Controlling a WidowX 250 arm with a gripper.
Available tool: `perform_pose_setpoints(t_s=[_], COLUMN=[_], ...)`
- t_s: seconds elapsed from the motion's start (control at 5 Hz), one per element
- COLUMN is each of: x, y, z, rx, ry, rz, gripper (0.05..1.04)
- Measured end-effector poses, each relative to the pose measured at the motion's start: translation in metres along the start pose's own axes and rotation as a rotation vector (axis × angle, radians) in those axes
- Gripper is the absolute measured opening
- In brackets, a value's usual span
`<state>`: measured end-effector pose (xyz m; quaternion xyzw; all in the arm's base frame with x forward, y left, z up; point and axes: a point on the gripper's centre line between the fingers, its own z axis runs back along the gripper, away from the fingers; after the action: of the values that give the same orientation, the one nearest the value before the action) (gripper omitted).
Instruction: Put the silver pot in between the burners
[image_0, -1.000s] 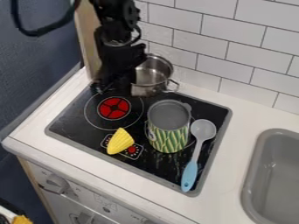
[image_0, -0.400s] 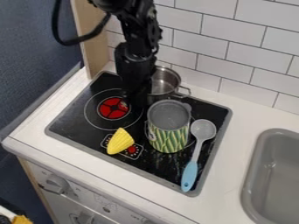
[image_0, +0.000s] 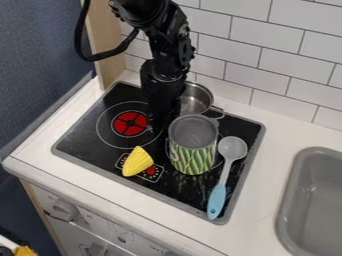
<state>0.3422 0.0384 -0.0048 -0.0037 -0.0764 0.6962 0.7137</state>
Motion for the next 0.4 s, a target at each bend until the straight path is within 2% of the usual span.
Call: perform_pose_setpoints(t_s=[0.2,0.4], x=[-0.0024,-0.0042], y=[0.0015,0.0065], z=[0.0004,-0.0018], rx=[0.011,0.025], ry=[-0.022,-0.026], rz=[-0.022,-0.02], gripper=[0.262,0.546])
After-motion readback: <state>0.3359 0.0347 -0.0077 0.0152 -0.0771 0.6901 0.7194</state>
